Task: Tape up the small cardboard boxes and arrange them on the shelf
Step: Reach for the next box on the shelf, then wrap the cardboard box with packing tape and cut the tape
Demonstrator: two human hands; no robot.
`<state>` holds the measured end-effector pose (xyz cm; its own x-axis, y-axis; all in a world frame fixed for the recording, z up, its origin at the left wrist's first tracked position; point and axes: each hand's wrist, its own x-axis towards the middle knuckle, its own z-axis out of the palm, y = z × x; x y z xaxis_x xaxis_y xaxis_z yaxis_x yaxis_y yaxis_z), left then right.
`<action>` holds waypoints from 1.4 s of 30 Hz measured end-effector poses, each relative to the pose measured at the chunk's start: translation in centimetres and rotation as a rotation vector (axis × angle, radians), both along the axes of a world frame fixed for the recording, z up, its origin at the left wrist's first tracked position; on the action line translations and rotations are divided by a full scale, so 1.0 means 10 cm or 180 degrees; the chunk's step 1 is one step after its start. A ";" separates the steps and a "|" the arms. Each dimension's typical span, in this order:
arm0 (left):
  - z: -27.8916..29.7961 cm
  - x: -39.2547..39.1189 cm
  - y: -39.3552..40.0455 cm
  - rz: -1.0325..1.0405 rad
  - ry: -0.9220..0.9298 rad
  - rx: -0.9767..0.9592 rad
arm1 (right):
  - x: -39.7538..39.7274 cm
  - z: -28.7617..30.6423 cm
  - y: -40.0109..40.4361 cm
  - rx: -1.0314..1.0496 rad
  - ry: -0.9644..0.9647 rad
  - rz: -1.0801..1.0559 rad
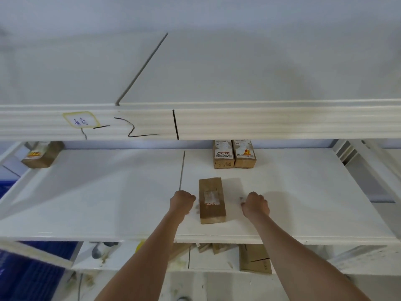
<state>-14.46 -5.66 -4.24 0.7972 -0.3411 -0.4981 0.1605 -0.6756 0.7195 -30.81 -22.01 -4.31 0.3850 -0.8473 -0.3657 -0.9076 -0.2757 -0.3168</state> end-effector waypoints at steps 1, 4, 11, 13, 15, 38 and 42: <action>0.01 0.01 0.07 0.0069 -0.0131 0.0001 | 0.02 0.00 -0.02 0.0059 -0.0053 -0.0051; 0.07 0.04 0.31 0.0294 -0.0594 0.0111 | 0.07 0.00 -0.01 0.0244 -0.0276 -0.0216; 0.17 0.23 0.92 0.1146 -0.0670 0.0335 | 0.26 0.14 0.21 -0.0015 -0.1868 -0.1257; 0.12 0.31 1.12 0.1186 -0.0621 0.0341 | 0.39 0.29 0.35 -0.0277 -0.2238 -0.1148; 0.03 0.36 1.34 0.1156 -0.0619 0.0281 | 0.55 0.42 0.54 -0.0360 -0.2546 -0.0999; -0.42 0.13 2.35 -0.0525 0.1712 -0.0029 | 0.99 -0.19 2.55 0.1156 -0.2209 0.0155; -0.49 0.11 2.41 -0.0486 0.1594 -0.0039 | 0.94 -0.22 2.57 0.1127 -0.2006 0.0194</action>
